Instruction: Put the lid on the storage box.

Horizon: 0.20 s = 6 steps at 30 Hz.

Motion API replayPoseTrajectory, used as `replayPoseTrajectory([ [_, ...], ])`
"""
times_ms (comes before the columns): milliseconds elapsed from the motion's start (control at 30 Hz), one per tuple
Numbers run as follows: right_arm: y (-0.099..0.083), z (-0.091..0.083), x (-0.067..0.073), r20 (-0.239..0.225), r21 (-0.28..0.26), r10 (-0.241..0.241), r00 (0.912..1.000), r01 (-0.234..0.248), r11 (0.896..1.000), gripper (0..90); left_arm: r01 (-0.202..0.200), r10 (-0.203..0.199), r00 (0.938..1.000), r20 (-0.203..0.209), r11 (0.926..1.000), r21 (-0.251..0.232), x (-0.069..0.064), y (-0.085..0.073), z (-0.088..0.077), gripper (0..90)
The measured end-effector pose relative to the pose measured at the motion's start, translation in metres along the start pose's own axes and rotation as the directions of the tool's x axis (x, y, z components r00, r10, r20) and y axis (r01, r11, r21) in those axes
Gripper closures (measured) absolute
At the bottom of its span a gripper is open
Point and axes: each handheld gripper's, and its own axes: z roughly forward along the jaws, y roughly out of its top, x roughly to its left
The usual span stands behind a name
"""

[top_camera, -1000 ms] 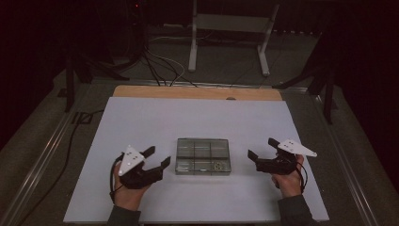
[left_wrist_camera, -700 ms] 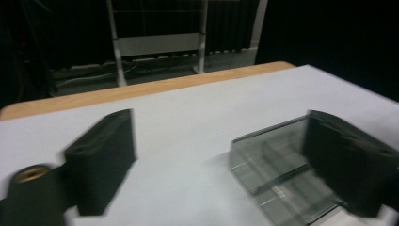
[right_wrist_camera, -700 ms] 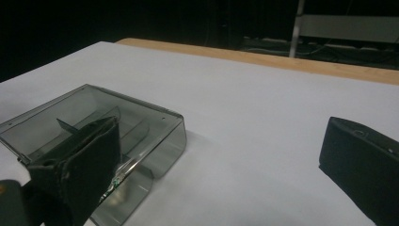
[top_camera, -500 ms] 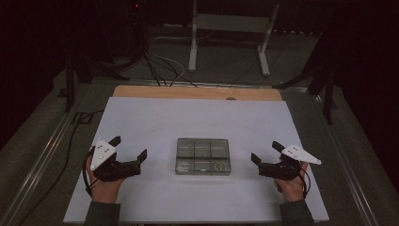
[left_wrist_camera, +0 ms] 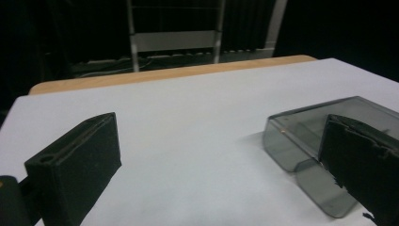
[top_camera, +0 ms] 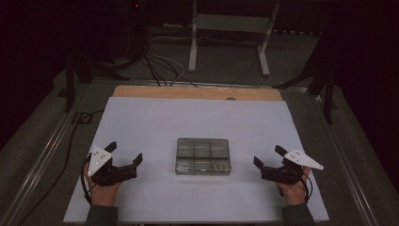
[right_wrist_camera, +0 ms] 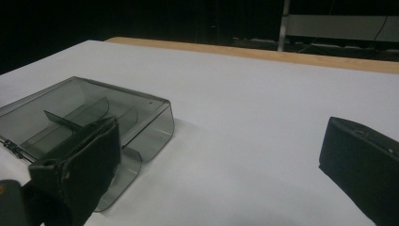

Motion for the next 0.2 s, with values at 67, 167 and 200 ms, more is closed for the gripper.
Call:
replayPoseTrajectory([
  [67, -0.0011, 0.0015, 0.0005, 0.004, 0.007, -0.002, 1.0, 0.002, 1.0, 0.0, 0.005, -0.005, 0.9999, -0.016, 1.0, 0.003, 0.0026, -0.0017, -0.0006, 1.3],
  [167, -0.002, 0.0029, 0.0006, 0.007, 0.013, -0.008, 0.9999, 0.008, 1.0, 0.0, 0.008, -0.007, 0.9996, -0.029, 0.9999, 0.012, 0.0047, -0.0032, 0.0001, 1.3],
  [200, -0.0029, 0.0042, 0.0011, 0.011, 0.017, -0.01, 0.9999, 0.009, 1.0, 0.0, 0.006, -0.005, 0.9994, -0.035, 0.9999, 0.014, 0.0052, -0.0036, 0.0008, 1.3],
])
